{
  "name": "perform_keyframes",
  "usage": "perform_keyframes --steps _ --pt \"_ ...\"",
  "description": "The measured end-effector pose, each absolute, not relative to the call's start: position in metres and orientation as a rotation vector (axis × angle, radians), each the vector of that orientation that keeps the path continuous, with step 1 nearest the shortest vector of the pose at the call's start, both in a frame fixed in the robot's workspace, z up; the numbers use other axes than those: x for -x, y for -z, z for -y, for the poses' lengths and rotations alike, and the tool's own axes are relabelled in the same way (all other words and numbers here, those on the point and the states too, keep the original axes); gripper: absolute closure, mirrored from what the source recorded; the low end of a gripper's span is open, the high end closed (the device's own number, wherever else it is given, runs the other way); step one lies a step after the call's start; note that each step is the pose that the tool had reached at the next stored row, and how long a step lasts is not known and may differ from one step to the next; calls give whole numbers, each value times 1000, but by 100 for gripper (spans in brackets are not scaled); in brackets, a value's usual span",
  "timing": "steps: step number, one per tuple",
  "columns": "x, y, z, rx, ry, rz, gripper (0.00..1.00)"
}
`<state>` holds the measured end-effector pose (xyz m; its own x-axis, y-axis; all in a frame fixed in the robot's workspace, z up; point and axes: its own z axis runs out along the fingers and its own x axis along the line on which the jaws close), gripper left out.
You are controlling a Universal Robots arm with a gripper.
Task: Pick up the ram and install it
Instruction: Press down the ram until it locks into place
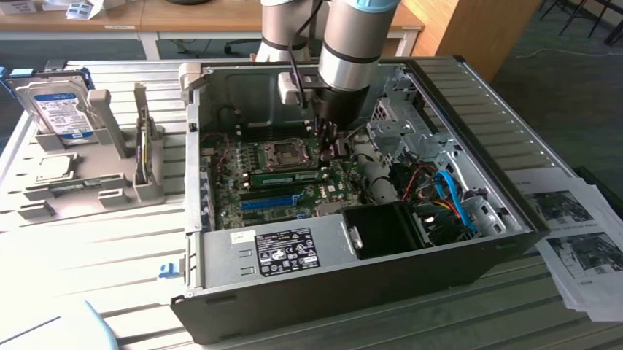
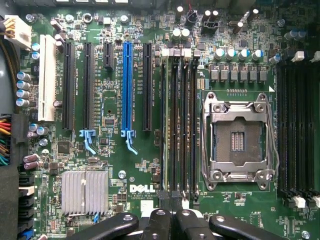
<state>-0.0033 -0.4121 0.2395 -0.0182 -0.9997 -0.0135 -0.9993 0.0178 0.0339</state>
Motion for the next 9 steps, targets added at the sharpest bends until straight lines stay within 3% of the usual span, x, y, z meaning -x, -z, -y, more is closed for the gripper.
perform_keyframes --steps 9 --pt "15 -240 412 -2192 50 2232 91"
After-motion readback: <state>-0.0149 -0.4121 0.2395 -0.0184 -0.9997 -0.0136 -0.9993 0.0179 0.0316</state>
